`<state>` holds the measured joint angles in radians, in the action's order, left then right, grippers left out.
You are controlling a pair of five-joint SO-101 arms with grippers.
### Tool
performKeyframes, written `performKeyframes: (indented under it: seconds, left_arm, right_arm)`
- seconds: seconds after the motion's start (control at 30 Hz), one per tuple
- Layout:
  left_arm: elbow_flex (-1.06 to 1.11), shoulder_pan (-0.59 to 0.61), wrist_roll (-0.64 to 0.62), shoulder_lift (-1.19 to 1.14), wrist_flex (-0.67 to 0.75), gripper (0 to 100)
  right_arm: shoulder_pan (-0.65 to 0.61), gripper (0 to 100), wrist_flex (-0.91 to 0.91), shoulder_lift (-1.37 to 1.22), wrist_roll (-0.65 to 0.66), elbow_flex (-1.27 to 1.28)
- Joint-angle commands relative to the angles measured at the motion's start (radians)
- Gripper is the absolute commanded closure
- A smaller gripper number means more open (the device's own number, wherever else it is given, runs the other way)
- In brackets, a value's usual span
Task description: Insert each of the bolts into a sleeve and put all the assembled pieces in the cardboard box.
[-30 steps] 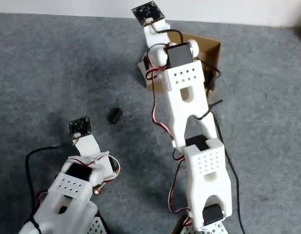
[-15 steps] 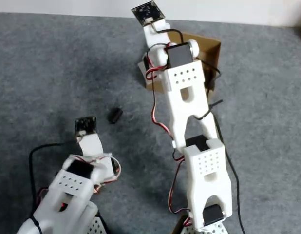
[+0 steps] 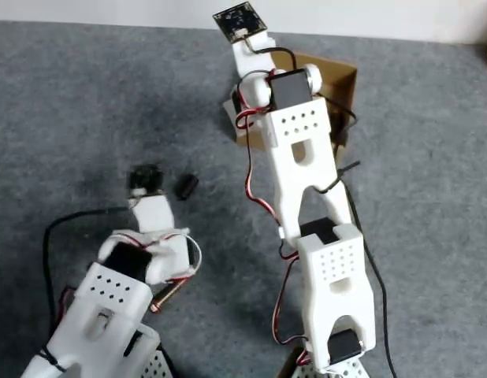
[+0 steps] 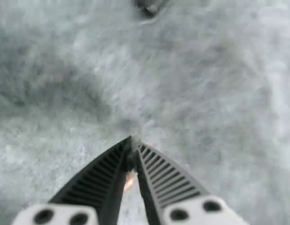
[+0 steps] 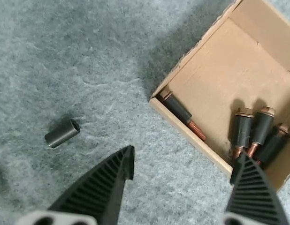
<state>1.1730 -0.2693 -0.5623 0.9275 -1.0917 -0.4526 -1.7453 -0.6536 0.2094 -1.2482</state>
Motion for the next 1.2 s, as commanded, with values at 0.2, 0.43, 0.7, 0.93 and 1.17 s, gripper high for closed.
performKeyframes:
  seconds: [0.2, 0.43, 0.7, 0.93, 1.17]
  left_arm:
    - [-0.133, -0.163, 0.19, -0.001, -0.361, 97]
    - [0.044, -0.159, 0.275, -0.001, -0.196, 69]
    - [0.053, -0.107, 0.279, -0.002, -0.184, 77]
    - [0.07, 0.094, 0.448, -0.002, -0.164, 79]
    - [0.205, 0.105, 0.482, -0.002, 0.0, 79]
  right_arm:
    - [0.013, 69.8, -0.019, 0.01, -0.005, -0.002]
    - [0.013, 69.8, -0.019, 0.01, -0.006, -0.002]
    - [0.013, 69.8, -0.019, 0.007, -0.006, -0.002]
    - [0.013, 69.8, -0.019, 0.007, -0.008, -0.002]
    - [0.013, 69.8, -0.019, 0.005, -0.011, -0.002]
